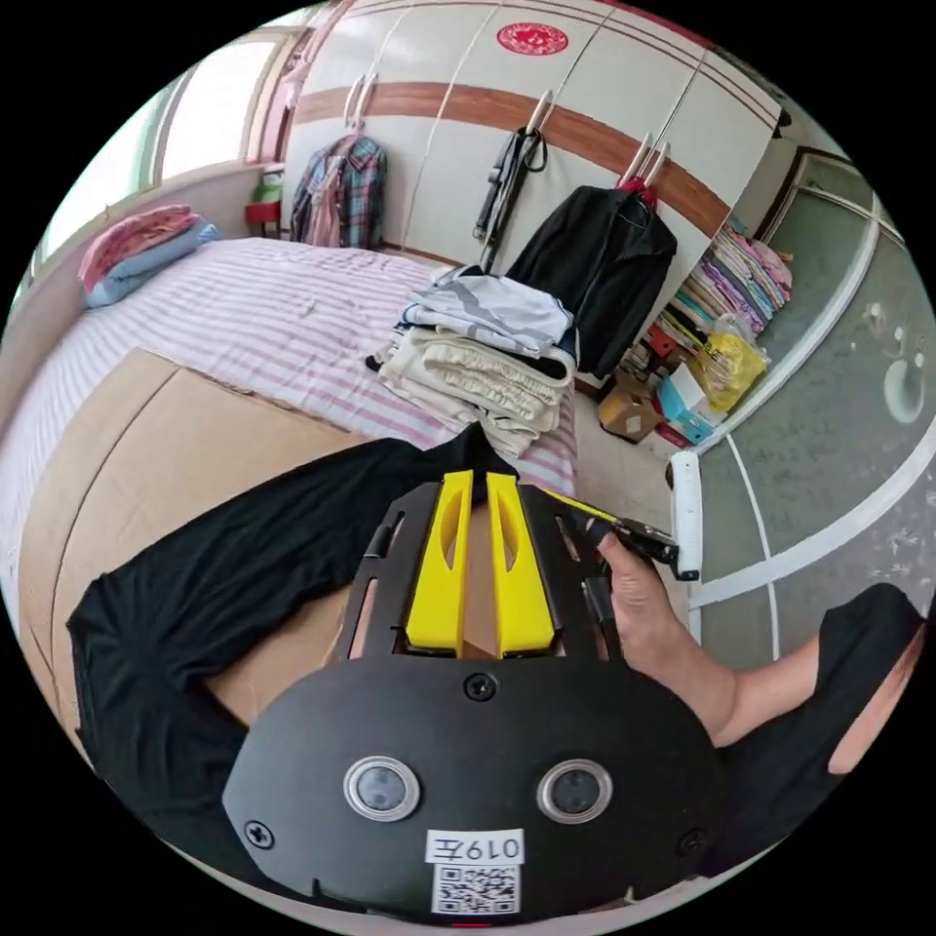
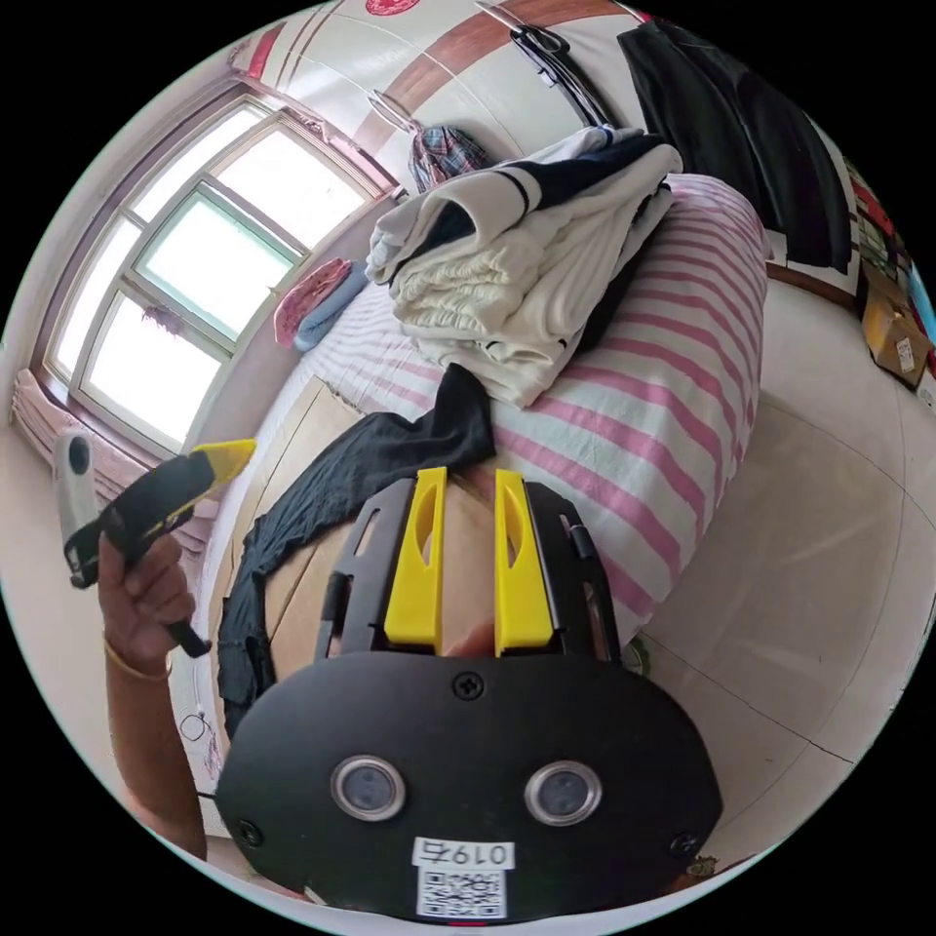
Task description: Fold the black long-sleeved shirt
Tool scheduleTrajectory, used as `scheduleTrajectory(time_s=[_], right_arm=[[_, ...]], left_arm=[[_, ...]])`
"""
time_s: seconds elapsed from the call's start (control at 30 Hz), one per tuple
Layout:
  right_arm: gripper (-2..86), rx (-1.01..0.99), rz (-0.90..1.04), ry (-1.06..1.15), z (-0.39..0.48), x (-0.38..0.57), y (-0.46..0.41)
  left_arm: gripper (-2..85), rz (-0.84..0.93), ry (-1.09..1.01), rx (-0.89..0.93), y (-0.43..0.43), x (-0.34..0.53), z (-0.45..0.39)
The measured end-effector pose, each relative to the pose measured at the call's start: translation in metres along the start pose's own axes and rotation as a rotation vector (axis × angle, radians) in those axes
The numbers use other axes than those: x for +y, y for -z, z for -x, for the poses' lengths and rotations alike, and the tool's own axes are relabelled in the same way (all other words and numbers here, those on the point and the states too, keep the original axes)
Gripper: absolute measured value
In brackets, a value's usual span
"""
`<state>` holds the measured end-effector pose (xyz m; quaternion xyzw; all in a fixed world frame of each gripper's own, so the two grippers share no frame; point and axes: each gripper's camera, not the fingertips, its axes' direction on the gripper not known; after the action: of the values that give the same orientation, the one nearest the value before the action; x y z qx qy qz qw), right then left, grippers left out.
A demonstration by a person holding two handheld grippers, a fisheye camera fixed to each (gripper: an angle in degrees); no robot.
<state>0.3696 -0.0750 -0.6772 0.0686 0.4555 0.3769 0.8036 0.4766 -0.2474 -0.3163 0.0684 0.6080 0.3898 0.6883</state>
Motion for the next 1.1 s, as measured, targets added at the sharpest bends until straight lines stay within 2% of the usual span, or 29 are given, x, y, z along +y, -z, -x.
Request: scheduleTrajectory(time_s=[0.07, 0.17, 0.3, 0.4, 0.57, 0.8, 1.0, 1.1], right_arm=[[8.0, -0.111, 0.048, -0.043, -0.015, -0.017, -0.002], [6.9, -0.098, 0.090, -0.010, -0.018, -0.032, -0.009], [6.2, -0.128, 0.103, -0.013, -0.025, -0.037, -0.011], [5.6, -0.135, 0.101, -0.005, -0.028, -0.036, -0.012], [4.8, -0.094, 0.095, 0.038, -0.021, -0.026, -0.014], [5.0, -0.100, 0.111, 0.032, -0.019, -0.005, -0.019], [1.1, -0.078, 0.139, 0.048, -0.013, 0.024, -0.030], [-0.1, -0.084, 0.122, 0.087, -0.006, 0.044, -0.028]], left_arm=[[2.7, 0.082, -0.023, 0.029, -0.035, -0.046, 0.005], [4.4, 0.182, -0.089, 0.041, -0.086, -0.109, 0.006], [8.1, 0.329, -0.276, -0.073, -0.146, -0.165, -0.009], [9.8, 0.354, -0.376, -0.112, -0.168, -0.191, -0.015], [10.0, 0.389, -0.425, -0.079, -0.194, -0.216, -0.010], [8.5, 0.401, -0.387, -0.062, -0.214, -0.236, 0.007], [3.8, 0.427, -0.398, -0.107, -0.221, -0.226, 0.020], [2.5, 0.402, -0.388, -0.043, -0.204, -0.215, 0.036]])
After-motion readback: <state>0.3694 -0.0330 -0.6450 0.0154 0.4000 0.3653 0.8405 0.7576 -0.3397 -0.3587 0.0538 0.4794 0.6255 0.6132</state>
